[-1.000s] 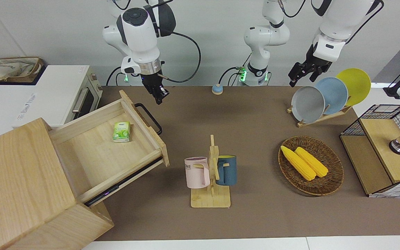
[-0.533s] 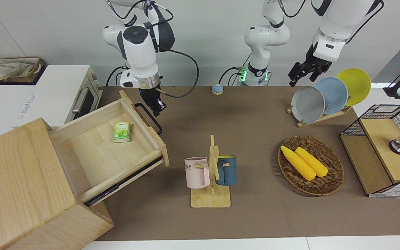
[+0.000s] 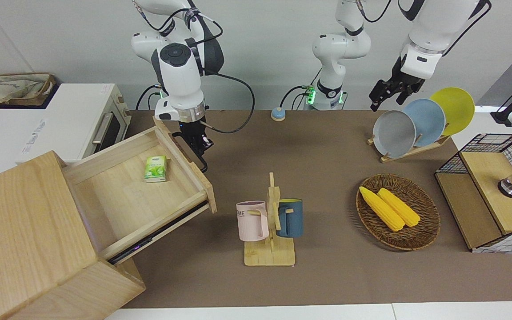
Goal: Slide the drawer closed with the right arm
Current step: 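Push the drawer front with the right gripper away from the robot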
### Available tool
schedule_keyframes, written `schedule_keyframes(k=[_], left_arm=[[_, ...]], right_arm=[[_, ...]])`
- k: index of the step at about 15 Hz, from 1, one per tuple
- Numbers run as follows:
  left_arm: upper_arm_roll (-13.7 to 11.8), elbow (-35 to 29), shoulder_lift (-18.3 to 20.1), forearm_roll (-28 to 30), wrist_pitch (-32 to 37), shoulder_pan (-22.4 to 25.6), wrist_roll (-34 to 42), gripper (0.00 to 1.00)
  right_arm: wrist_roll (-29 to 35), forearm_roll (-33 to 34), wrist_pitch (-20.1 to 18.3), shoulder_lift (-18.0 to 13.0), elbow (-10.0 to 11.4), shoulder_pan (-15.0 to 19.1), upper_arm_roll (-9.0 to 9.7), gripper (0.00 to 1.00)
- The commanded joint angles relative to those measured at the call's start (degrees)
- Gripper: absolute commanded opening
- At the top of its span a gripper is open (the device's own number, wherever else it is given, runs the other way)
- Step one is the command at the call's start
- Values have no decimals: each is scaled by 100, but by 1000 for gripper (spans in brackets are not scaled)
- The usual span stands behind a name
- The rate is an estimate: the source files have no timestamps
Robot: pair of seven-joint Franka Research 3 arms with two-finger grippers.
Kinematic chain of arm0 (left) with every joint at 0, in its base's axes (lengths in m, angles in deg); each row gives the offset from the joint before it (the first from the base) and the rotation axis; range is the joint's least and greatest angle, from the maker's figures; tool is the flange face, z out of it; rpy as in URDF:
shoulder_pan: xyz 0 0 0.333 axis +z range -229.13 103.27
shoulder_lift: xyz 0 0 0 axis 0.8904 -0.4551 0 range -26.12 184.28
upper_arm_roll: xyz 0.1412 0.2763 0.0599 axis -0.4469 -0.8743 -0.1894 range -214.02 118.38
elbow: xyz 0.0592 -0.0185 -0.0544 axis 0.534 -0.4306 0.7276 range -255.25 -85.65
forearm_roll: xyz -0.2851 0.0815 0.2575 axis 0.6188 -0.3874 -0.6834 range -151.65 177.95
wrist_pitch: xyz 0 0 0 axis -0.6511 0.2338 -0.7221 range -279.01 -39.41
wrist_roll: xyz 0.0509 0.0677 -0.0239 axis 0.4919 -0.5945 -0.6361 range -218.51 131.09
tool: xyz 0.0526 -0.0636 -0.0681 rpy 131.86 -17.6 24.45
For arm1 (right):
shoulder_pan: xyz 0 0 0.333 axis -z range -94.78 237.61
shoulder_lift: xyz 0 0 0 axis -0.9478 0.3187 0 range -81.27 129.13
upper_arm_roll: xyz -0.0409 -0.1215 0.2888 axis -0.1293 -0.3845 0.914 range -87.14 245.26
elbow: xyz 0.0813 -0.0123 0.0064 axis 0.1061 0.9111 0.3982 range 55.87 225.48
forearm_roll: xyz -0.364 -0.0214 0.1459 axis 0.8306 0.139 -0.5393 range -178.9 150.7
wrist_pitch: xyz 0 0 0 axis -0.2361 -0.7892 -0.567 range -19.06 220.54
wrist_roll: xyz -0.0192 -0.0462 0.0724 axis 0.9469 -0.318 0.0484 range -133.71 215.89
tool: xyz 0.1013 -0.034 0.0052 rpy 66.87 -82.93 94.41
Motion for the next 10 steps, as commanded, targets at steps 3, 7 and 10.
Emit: schedule_keyframes(k=[3,7,10], left_arm=[[-25,21,47,5,89,-7,51,993],[-25,21,47,5,97,-7,51,993],[-25,21,47,5,89,-7,51,993]], right_arm=[[71,264,54,408,-495,274,42,0],[-69,326,238,505,-504,467,42,0],[-105,414,309,584,-521,713,42,0]])
